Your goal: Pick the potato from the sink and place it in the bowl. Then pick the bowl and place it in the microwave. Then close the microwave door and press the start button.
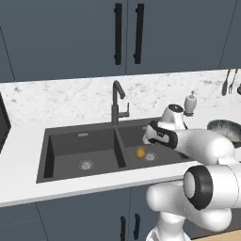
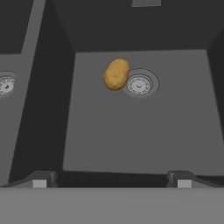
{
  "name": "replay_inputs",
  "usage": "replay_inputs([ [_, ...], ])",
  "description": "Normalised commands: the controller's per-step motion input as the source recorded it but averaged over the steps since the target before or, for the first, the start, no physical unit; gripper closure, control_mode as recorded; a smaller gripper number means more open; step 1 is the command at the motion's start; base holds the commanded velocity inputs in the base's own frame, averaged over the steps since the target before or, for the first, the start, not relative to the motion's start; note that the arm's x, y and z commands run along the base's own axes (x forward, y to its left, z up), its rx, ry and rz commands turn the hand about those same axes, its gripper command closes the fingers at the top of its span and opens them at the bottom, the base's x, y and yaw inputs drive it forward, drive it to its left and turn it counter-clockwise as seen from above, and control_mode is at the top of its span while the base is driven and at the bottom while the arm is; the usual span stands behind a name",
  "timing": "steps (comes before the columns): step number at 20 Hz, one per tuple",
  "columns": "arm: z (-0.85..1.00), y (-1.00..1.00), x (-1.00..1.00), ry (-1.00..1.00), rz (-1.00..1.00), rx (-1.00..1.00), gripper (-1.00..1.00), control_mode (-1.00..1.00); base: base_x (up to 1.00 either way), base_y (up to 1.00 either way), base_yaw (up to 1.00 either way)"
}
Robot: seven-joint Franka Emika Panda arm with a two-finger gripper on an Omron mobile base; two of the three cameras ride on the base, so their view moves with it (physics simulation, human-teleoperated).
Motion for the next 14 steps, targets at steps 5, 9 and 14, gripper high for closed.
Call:
replay_inputs([
  [5,-0.32,0.0,0.39,0.0,0.0,0.0,-1.0,-1.0,0.0,0.0,0.0],
  [9,-0.33,0.0,0.31,0.0,0.0,0.0,-1.0,-1.0,0.0,0.0,0.0],
  [14,-0.17,0.0,0.16,0.0,0.0,0.0,-1.0,-1.0,0.0,0.0,0.0],
])
